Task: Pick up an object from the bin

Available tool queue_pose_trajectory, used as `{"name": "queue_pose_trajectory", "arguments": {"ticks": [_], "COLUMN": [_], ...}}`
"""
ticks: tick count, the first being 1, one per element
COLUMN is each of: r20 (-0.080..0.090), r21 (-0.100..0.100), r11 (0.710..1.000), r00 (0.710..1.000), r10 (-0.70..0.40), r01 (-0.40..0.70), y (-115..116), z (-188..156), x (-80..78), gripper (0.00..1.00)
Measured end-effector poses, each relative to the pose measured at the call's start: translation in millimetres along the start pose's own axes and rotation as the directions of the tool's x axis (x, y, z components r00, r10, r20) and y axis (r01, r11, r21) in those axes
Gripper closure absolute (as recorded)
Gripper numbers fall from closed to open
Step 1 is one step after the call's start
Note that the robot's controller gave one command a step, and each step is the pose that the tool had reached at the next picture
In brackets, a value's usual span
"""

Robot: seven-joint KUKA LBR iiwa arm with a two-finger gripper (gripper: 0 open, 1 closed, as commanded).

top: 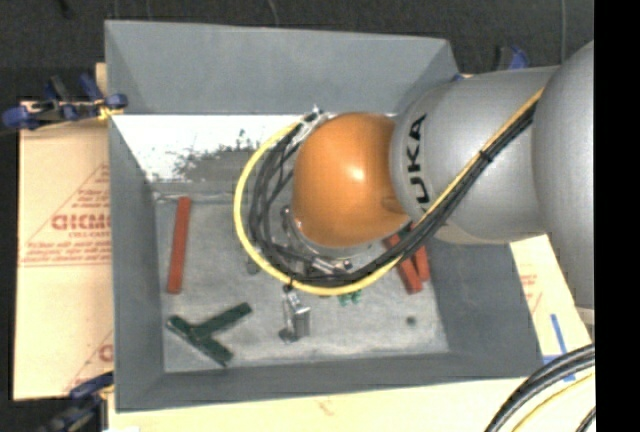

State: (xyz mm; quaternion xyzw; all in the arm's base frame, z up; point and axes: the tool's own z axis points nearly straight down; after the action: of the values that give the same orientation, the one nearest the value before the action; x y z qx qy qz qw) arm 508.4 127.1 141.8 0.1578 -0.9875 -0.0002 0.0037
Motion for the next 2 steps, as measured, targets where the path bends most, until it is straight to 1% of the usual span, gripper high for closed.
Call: {"name": "queue_pose_trajectory", "arguments": {"ticks": [1,2], "r20": [0.021,0.007], "r21": [0.007,0.001], "r11": [0.992,0.998], "r00": [0.992,0.998], "r10": [-0.123,-0.056], "r01": [0.123,0.056], "y": [21,45], "z": [13,50], "x": [-13.2,-20.3], "gripper": [0.00,0.00]}}
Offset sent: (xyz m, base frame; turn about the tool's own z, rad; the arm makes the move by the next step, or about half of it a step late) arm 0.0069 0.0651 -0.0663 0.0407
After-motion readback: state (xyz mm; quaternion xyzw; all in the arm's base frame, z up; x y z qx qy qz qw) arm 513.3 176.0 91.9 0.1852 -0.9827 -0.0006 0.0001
